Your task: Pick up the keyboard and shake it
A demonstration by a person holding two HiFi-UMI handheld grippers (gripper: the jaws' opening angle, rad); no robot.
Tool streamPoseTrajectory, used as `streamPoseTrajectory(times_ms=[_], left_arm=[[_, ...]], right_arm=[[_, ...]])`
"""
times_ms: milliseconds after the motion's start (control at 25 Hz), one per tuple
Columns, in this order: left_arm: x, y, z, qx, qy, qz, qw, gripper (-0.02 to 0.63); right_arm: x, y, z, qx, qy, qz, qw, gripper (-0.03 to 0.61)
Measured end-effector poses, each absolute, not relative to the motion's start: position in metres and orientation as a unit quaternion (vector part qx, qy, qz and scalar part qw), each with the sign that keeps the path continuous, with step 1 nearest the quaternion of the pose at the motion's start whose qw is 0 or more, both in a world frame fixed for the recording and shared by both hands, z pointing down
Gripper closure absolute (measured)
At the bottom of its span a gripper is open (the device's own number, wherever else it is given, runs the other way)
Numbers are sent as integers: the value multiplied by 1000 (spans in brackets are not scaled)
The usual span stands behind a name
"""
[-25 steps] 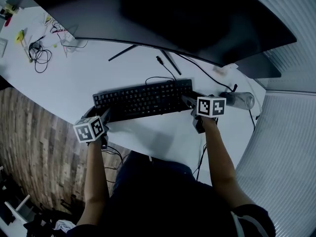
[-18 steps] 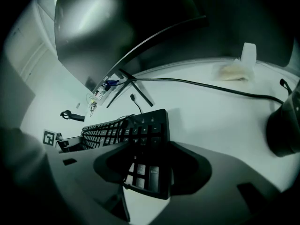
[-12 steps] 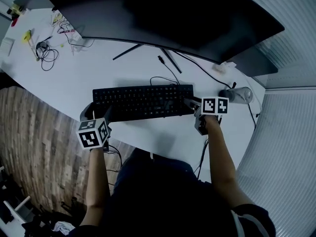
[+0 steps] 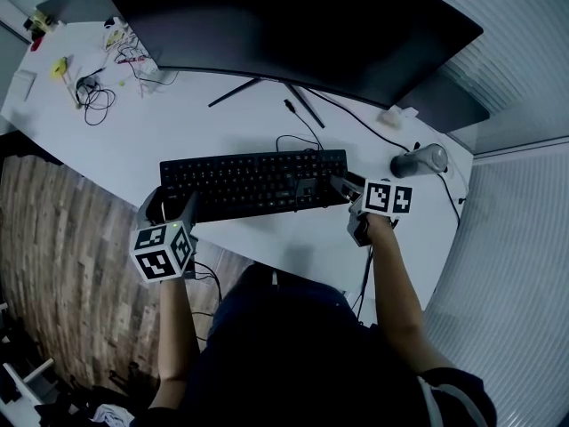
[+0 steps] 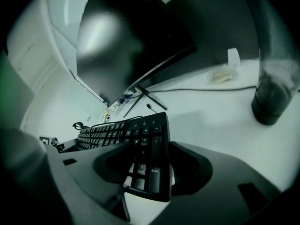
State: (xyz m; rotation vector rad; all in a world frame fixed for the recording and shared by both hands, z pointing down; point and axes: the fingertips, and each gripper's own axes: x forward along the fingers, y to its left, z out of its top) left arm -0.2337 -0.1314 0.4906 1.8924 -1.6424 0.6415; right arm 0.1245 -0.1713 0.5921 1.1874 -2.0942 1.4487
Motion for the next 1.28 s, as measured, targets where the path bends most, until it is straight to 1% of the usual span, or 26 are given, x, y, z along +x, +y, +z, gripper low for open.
streamPoseTrajectory(times_ms=[120, 320, 440, 800, 920, 1040, 1160, 1280], left_arm=[[-239, -124, 497, 706, -614, 192, 296, 258], [-238, -112, 518, 708, -603, 86, 358, 258], [-231, -107, 531, 708, -588, 43, 388, 258], [-209, -99, 564, 704, -535, -27, 466, 258], [-205, -97, 565, 702, -528, -37, 477, 258], [-208, -99, 557, 704, -534, -31, 468, 258], [-213, -103, 541, 709, -550, 4, 441, 258], [-219, -107, 518, 715, -573, 53, 397, 258]], right_arm=[[126, -181, 551, 451, -770, 417, 173, 330], [125, -189, 477, 485, -816, 250, 191, 330], [123, -187, 441, 493, -830, 167, 201, 330], [110, -171, 383, 508, -833, 17, 217, 330], [106, -169, 373, 510, -832, -4, 216, 330], [110, -170, 374, 514, -831, 7, 211, 330], [121, -171, 388, 522, -829, 48, 193, 330], [134, -172, 413, 527, -827, 110, 164, 330]])
